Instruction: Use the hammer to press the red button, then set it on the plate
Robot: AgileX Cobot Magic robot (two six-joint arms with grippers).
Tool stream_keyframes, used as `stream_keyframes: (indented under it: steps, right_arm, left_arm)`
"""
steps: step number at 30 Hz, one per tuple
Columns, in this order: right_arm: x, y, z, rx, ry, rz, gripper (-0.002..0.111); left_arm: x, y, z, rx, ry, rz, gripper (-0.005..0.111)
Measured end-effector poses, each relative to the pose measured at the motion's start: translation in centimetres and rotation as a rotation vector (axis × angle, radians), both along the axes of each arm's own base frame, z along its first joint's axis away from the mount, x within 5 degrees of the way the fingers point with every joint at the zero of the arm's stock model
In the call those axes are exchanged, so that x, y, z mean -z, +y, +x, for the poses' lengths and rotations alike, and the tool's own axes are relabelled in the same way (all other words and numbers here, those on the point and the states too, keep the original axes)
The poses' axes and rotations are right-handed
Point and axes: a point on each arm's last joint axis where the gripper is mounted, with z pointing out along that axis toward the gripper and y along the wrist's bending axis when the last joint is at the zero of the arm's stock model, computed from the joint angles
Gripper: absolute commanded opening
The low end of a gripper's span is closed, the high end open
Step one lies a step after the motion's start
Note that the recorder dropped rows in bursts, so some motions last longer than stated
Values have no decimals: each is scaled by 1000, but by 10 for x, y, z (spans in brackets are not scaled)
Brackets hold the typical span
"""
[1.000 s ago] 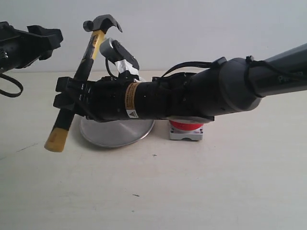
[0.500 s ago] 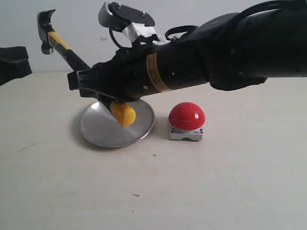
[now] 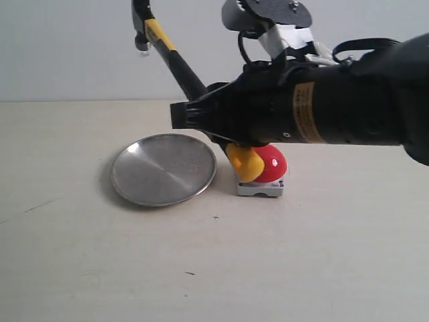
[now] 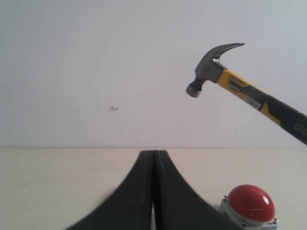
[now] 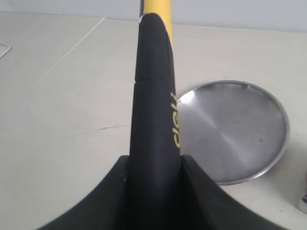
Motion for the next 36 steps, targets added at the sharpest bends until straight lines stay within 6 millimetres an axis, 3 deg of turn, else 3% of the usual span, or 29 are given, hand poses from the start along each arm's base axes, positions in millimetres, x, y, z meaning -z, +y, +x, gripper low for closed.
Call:
stream_keyframes:
  steps: [6, 11, 24, 29, 33, 36]
  right_arm:
    - [1, -24, -21, 83, -39, -24, 0]
    - [10, -44, -38, 141, -55, -60, 0]
    - [97, -93, -79, 332, 133, -275, 0]
    - [95, -94, -78, 333, 115, -282, 0]
    - [66, -87, -68, 335, 28, -206, 0]
    - [56, -85, -66, 327, -11, -191, 0]
  left_arm:
    - [22, 7, -22, -24, 15, 0, 0]
    - [33, 12, -29, -50, 60, 3, 0]
    - [54, 20, -33, -138, 311, -35, 0]
    - [54, 20, -33, -139, 313, -44, 0]
    - [54, 20, -33, -139, 313, -44, 0]
    - [54, 20, -33, -139, 313, -44, 0]
